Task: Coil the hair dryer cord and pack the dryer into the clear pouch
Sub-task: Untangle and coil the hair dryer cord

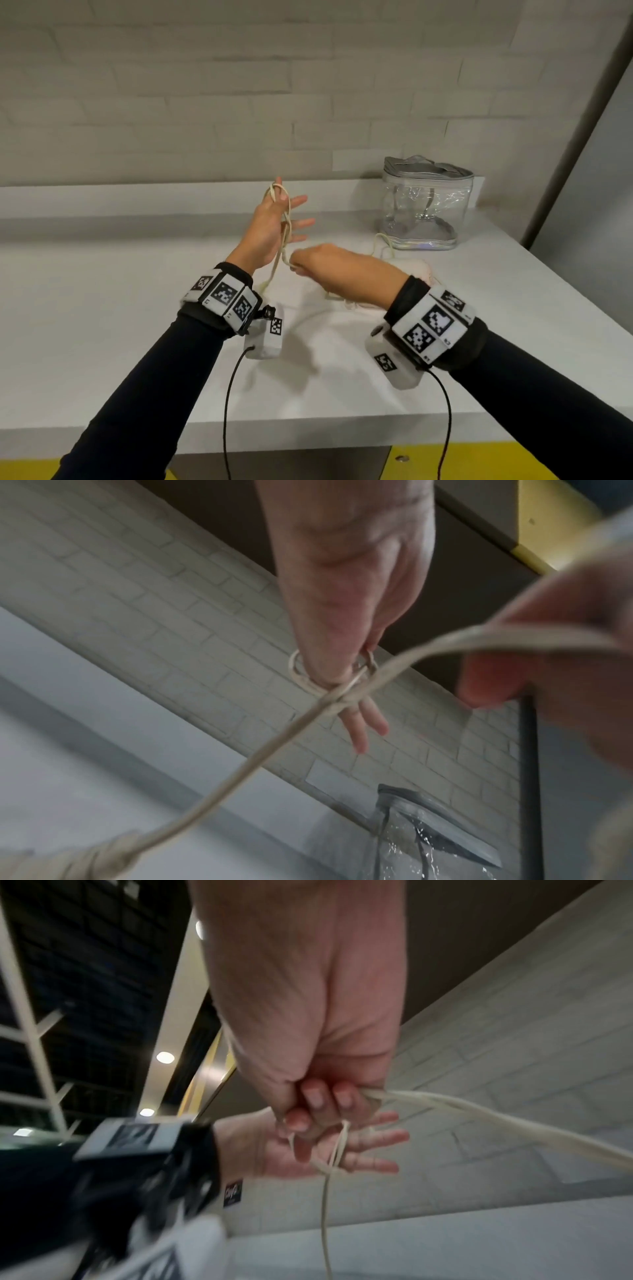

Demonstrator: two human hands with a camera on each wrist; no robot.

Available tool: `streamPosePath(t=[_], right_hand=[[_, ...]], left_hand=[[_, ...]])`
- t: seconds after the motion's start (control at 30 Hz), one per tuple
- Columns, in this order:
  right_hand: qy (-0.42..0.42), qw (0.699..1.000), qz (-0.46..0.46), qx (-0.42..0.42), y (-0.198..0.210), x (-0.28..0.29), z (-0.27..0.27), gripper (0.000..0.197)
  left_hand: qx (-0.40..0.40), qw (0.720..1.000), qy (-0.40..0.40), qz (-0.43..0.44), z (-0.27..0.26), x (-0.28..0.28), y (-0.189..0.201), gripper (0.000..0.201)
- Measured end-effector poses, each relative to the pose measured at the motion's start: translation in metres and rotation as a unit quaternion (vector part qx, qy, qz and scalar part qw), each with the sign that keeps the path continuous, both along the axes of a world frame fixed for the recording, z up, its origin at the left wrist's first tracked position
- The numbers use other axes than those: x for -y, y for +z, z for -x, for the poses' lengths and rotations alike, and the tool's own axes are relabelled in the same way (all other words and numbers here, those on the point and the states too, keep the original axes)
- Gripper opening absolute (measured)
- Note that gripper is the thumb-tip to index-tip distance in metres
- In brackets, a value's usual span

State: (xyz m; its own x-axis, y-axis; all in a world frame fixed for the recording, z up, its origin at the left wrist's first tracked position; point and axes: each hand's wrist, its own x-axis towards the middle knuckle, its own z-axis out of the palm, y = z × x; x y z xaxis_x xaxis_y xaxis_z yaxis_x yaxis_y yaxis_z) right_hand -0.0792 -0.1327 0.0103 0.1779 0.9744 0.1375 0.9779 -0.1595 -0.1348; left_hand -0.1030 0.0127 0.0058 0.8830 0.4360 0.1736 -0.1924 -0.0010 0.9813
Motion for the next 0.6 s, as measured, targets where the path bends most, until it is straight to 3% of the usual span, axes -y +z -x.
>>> streamPosePath(t=[0.1, 0.17, 0.23, 0.33, 0.43, 0.47, 0.6], right_hand=[[0.001, 0.990, -0.117, -0.073, 0.020, -0.009, -0.019, 0.015], [-0.020, 0.967, -0.213, -0.139, 0.022, -0.015, -0.035, 0.012], [-0.029, 0.929, -0.288, -0.230, 0.019, -0.021, -0.046, 0.013], [-0.002, 0.887, -0.323, -0.331, 0.010, -0.032, -0.051, 0.019], [0.041, 0.801, -0.326, -0.500, 0.006, -0.038, -0.052, 0.018], [0.042, 0.788, -0.317, -0.526, 0.005, -0.039, -0.053, 0.016], [0.046, 0.823, -0.277, -0.493, 0.002, -0.043, -0.053, 0.029]], left_hand=[[-0.042, 0.995, 0.008, -0.085, 0.007, 0.008, -0.001, 0.048], [-0.051, 0.993, -0.012, -0.110, 0.012, 0.015, 0.000, 0.058], [-0.046, 0.996, -0.048, -0.066, 0.016, 0.022, 0.003, 0.069], [-0.025, 0.996, -0.076, 0.044, 0.017, 0.029, 0.005, 0.066], [-0.016, 0.989, -0.090, 0.116, 0.019, 0.027, 0.004, 0.061], [-0.018, 0.987, -0.103, 0.121, 0.021, 0.026, 0.004, 0.062], [-0.039, 0.987, -0.120, 0.103, 0.025, 0.015, 0.006, 0.062]])
